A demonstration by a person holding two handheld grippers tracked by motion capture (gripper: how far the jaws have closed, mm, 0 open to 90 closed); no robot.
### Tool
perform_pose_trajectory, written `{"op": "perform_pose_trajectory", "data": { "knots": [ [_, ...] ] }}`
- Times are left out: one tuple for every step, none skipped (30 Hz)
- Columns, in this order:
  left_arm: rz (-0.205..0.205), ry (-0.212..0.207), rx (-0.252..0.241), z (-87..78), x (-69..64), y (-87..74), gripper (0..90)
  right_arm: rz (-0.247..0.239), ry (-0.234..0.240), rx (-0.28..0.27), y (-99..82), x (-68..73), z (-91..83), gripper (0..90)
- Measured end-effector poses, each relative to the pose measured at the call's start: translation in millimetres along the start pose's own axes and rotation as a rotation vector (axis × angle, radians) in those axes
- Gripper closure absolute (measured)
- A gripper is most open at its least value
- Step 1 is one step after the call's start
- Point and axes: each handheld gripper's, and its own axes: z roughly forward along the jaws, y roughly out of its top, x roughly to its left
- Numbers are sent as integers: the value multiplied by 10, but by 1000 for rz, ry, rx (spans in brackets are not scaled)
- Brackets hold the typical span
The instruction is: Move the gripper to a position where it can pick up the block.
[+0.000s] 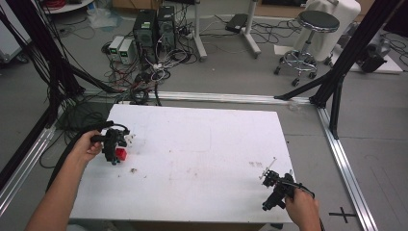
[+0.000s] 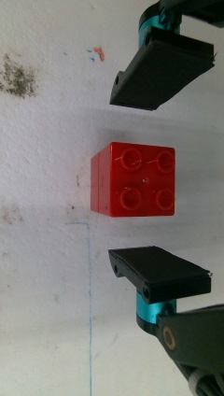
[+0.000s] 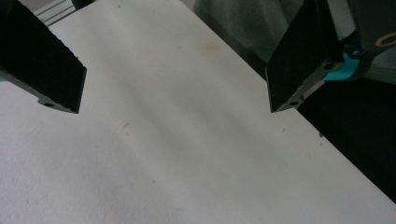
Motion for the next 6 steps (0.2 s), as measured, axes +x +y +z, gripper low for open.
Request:
{"op": "perform_pose_trajectory", "data": {
  "knots": [
    [6,1,5,7,2,-2,220,-4,2,2,-3,-3,0,43],
    [3,-4,7,14,0,-5,220,0,1,2,-5,-2,-1,43],
    [7,-6,2,26,-2,-9,220,4,-2,3,-7,-1,-4,43],
    [6,-9,3,34,-5,-11,220,4,-3,-3,-9,-2,-1,43],
    [8,-10,4,36,-6,-12,221,1,2,-1,-6,0,-3,43],
    [11,-10,3,37,-6,-13,221,1,2,-1,-6,0,-3,43]
  ]
}}
